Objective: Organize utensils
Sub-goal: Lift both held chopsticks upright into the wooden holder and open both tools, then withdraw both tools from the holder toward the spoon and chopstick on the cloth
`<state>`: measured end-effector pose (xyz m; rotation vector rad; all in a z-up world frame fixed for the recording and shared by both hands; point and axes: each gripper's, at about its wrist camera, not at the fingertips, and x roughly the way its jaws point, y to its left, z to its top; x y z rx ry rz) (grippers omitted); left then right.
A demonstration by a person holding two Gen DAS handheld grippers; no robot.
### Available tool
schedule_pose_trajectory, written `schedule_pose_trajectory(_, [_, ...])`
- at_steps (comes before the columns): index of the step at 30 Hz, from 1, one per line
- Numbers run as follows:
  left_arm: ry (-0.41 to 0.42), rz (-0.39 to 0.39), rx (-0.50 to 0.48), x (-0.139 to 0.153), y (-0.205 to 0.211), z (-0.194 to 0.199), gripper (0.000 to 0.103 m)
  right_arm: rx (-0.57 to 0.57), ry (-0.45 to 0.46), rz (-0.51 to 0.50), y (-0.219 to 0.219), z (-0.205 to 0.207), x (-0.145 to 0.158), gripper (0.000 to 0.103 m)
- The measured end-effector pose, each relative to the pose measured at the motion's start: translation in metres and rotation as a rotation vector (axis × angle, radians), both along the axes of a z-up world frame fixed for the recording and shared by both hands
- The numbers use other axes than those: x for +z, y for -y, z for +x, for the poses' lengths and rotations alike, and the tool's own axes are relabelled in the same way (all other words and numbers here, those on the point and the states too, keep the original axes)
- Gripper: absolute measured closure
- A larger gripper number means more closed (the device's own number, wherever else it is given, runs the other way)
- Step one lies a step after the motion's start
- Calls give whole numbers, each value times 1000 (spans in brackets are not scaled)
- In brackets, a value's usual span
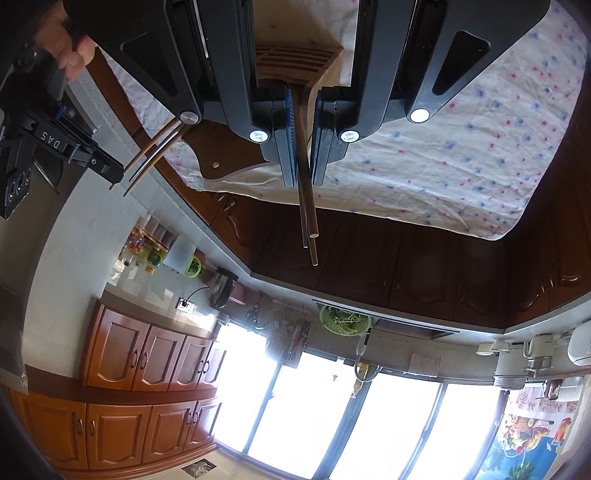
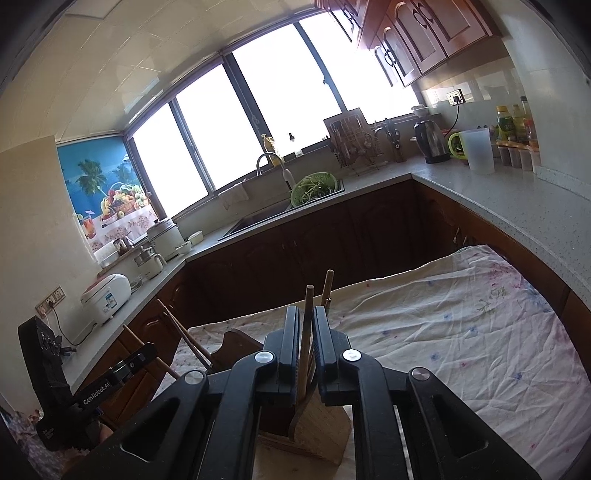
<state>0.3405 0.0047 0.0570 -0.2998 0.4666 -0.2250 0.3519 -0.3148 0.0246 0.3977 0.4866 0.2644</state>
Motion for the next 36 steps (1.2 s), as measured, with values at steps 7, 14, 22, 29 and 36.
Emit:
schedule_pose_trajectory(7, [9, 0, 31, 9, -5, -14, 39, -1, 33, 42, 7, -13, 9, 48])
schedule_pose_trajectory(14, [-2, 4, 54, 7, -14, -43, 22, 3, 70, 82, 16, -42, 16, 4])
schedule_pose_trajectory(22, [-33, -3, 65, 0, -21, -82, 18, 10, 67, 101, 25, -75, 15, 1])
schedule_pose_trajectory(29, [-50, -14, 78, -4, -27, -118, 18, 11, 49, 106, 29, -105, 9, 1])
schedule_pose_trajectory(36, [-84, -26, 73, -16, -27, -151, 17, 6, 13, 118, 35, -134, -5, 1])
